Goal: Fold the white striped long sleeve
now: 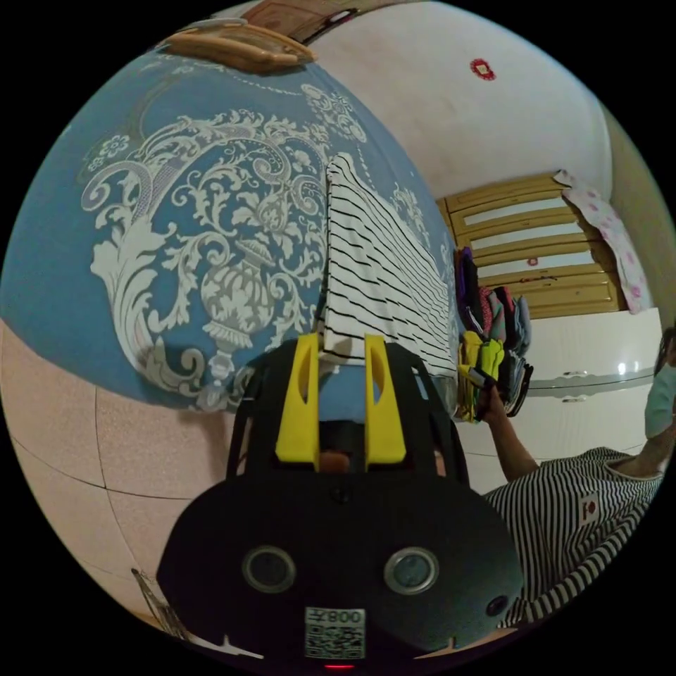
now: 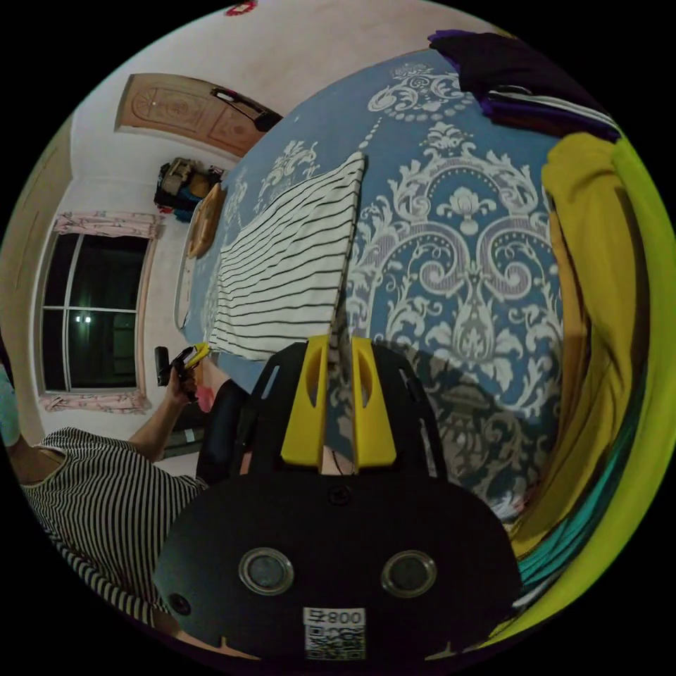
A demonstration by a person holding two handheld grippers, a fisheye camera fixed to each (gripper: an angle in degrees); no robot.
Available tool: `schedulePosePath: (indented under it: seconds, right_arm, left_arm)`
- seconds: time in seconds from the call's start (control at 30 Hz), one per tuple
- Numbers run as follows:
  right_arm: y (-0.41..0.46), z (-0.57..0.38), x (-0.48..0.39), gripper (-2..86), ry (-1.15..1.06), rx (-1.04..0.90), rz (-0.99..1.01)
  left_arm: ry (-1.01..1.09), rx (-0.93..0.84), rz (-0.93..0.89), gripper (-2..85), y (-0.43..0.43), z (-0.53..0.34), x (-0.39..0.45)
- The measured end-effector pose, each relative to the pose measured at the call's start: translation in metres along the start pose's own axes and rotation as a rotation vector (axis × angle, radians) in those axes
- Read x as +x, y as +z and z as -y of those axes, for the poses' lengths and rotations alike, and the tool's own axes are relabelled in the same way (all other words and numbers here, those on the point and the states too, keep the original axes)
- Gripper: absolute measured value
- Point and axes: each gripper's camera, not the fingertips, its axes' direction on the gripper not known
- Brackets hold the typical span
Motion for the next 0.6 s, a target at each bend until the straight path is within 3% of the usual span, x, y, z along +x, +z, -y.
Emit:
schedulePosePath:
  seconds: [0.33,0.6]
  right_arm:
    - [0.018,-0.025,0.027,6.5,-0.025,-0.037,0.054]
    - [0.019,-0.036,0.052,1.5,-0.044,-0.09,0.143]
  left_arm:
    - [0.009,-0.065,0.059,3.0,0.0,-0.055,0.0]
    - [0.066,0.038,-0.072,1.3,-0.04,-0.146,0.003]
